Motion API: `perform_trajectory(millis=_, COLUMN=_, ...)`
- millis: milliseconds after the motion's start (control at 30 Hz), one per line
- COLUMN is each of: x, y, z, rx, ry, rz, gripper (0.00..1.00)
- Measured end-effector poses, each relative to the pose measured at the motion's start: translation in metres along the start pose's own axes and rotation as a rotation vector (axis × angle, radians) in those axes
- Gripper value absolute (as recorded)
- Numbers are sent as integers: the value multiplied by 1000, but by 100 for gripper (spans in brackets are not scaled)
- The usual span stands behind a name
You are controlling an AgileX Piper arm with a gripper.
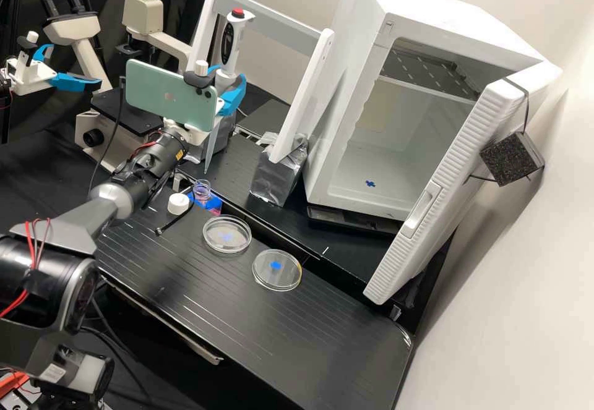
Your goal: Use the pipette
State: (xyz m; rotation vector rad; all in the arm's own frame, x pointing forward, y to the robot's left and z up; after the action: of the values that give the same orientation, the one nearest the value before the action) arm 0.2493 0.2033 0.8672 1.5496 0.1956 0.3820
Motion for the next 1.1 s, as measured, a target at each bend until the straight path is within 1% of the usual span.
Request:
perform_trajectory(millis=133, x=2, y=-7, z=6, rx=1, ry=-21, rz=-15, gripper=0)
perform_trajectory(millis=267, x=3, y=-8, z=7, rx=3, ry=-28, rz=-15, gripper=0)
perform_trajectory(millis=533, x=3, y=-11, z=8, rx=8, ry=-12, rz=24, gripper=0)
perform_trajectory(millis=933, x=7, y=-22, z=14, rx=-1, ry=-27, rz=4, gripper=0)
perform_trajectory(millis=1100, x=9, y=-25, z=19, rx=18, ry=-39, rz=-4, gripper=0)
